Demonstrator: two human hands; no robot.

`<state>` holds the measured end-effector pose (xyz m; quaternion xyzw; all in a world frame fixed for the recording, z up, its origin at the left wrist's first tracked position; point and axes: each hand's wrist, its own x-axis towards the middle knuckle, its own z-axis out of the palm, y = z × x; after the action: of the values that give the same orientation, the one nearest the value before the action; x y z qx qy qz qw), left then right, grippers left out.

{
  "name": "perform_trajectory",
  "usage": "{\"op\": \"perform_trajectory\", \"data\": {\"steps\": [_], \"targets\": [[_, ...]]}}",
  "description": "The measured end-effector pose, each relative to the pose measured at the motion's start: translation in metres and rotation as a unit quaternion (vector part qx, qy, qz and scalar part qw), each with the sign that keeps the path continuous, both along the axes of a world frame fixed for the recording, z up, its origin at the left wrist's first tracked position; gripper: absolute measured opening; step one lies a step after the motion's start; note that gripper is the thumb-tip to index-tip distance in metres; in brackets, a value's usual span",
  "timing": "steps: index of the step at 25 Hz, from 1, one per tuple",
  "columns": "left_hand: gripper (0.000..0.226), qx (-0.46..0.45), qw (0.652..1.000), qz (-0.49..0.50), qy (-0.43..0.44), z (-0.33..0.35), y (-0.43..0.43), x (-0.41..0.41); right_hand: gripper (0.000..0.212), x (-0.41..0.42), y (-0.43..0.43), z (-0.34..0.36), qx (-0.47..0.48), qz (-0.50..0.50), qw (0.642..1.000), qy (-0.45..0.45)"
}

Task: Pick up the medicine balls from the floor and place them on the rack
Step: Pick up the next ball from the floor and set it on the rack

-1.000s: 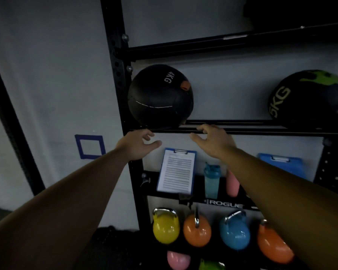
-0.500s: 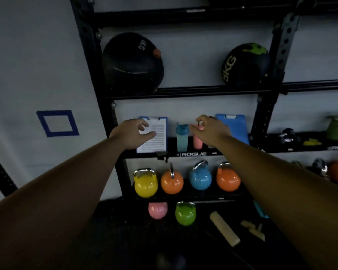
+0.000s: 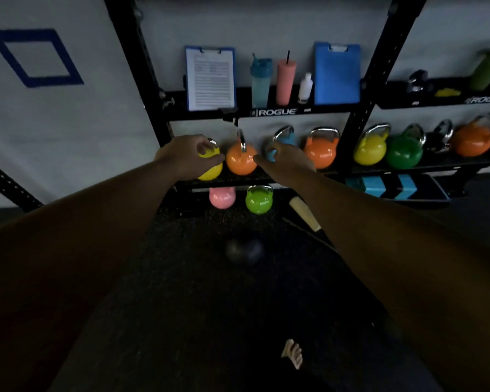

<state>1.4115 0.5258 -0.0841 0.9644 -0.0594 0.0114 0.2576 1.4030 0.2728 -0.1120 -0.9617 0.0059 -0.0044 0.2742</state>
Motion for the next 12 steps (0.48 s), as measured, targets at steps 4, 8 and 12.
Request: {"op": "perform_trajectory", "data": {"steps": [4, 8, 12], "targets": [[0.064, 0.002, 0.999, -0.007, 0.052, -0.061, -0.023, 0.018, 0.066, 0.014, -0.021, -0.047, 0.009, 0.0, 0.999, 0.039], [0.061, -0.003, 0.996, -0.007, 0.093, -0.122, -0.053, 0.055, 0.063, 0.058, -0.053, -0.113, 0.02, -0.015, 0.996, 0.09], [0.065, 0.001, 0.991, 0.005, 0.13, -0.167, -0.067, 0.107, 0.068, 0.117, -0.074, -0.171, 0.011, -0.004, 0.991, 0.13]]}}
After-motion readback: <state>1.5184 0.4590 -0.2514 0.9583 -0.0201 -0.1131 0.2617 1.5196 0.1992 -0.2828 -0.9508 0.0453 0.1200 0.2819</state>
